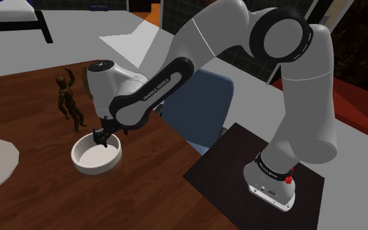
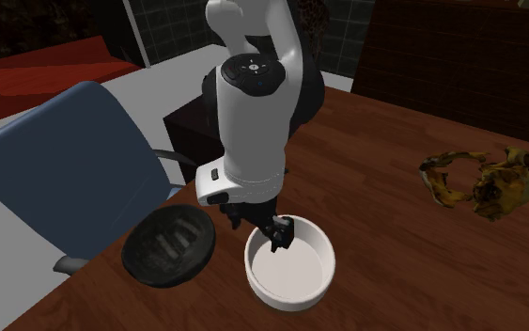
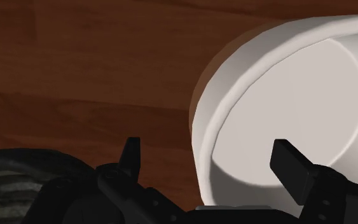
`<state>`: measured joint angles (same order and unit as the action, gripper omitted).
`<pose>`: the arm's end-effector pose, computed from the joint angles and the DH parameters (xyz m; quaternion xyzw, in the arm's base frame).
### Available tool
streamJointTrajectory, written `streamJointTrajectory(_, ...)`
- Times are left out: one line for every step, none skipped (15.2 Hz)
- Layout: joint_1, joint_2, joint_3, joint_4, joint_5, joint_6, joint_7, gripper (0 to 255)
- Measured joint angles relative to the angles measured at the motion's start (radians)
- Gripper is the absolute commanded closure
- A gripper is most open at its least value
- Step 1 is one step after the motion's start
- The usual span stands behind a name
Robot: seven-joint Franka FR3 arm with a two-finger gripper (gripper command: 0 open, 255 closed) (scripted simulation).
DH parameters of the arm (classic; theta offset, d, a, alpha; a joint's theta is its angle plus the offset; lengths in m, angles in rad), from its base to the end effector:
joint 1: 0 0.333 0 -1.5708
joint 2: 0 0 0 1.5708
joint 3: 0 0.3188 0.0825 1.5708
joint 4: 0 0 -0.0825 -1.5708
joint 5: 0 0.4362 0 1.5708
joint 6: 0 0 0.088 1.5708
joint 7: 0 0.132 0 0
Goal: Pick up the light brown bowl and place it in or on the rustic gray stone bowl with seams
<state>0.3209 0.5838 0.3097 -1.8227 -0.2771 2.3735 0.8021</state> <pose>0.5624 0.3943 0.1674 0.9999 -0.0100 0.0098 0.0070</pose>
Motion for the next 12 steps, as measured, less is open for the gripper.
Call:
streamJointTrajectory(0.001, 0.005, -0.002, -0.002, -0.002, 0.007, 0.001, 0)
streamJointTrajectory(0.003, 0.01, -0.003, 0.0, -0.004, 0.01, 0.003, 0)
streamJointTrajectory(0.003, 0.013, -0.004, 0.0, -0.005, 0.013, 0.004, 0)
streamJointTrajectory(0.003, 0.014, -0.004, 0.0, -0.006, 0.014, 0.004, 0)
streamJointTrajectory(0.003, 0.014, -0.005, 0.0, -0.006, 0.014, 0.004, 0)
streamJointTrajectory(0.003, 0.015, -0.005, 0.0, -0.006, 0.015, 0.004, 0)
streamJointTrajectory(0.003, 0.015, -0.005, 0.0, -0.006, 0.015, 0.004, 0)
streamJointTrajectory(0.003, 0.015, -0.005, 0.0, -0.006, 0.015, 0.004, 255)
streamJointTrajectory(0.003, 0.015, -0.005, 0.0, -0.006, 0.015, 0.004, 255)
streamJointTrajectory(0.003, 0.015, -0.005, 0.0, -0.006, 0.015, 0.004, 255)
streamJointTrajectory(0.003, 0.015, -0.005, 0.0, -0.006, 0.015, 0.004, 255)
streamJointTrajectory(0.003, 0.014, -0.005, 0.001, -0.006, 0.015, 0.004, 255)
